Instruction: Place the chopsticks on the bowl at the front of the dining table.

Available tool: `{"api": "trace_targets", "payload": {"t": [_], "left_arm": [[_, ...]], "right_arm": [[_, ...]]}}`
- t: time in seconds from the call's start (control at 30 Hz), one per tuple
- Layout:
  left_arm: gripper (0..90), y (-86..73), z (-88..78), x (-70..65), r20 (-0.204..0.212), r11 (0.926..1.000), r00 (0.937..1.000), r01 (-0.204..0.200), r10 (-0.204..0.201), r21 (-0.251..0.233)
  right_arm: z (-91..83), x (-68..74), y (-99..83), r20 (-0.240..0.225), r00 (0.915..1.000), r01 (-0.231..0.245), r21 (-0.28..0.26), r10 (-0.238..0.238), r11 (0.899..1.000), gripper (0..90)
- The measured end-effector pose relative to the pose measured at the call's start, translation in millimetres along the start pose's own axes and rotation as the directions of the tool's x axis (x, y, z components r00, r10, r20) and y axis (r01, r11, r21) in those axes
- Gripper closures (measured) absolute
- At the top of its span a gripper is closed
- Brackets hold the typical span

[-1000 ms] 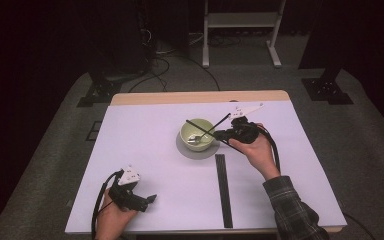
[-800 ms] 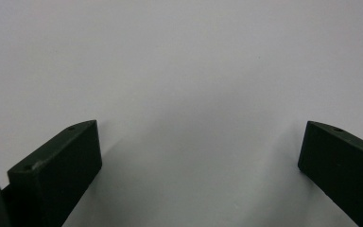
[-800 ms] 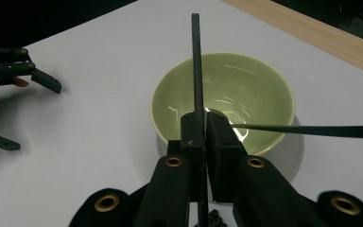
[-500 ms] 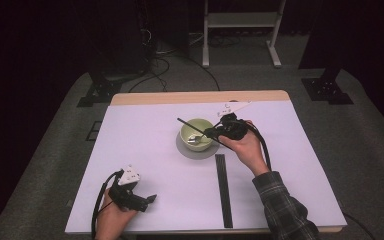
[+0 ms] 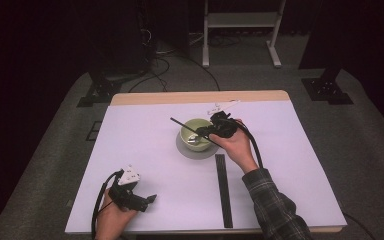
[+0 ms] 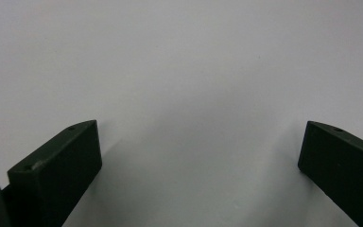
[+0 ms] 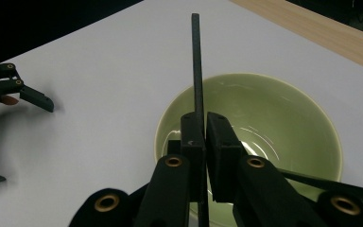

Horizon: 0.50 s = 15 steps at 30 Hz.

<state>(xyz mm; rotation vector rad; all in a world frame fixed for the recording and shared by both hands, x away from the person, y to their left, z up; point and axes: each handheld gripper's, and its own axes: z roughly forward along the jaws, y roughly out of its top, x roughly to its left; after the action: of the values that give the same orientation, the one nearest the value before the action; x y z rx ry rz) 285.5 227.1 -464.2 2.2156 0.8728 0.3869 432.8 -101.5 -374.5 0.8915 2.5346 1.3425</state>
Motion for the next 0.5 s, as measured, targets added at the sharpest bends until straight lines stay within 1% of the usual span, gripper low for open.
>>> {"api": "trace_targets", "payload": {"t": [0.3,0.5], "left_arm": [[0.0,0.0,0.0,0.0,0.0,1.0,1.0,0.001,-0.001,0.0],[0.0,0.0,0.1,-0.1,0.001,1.0,1.0,0.002,-0.002,-0.001]], "right_arm": [[16.5,2.0,5.3,0.01,0.9999,0.0,0.017,-0.001,1.0,85.8],[25.6,0.6,3.6,0.02,0.9997,-0.015,0.03,0.014,0.999,85.7]]}}
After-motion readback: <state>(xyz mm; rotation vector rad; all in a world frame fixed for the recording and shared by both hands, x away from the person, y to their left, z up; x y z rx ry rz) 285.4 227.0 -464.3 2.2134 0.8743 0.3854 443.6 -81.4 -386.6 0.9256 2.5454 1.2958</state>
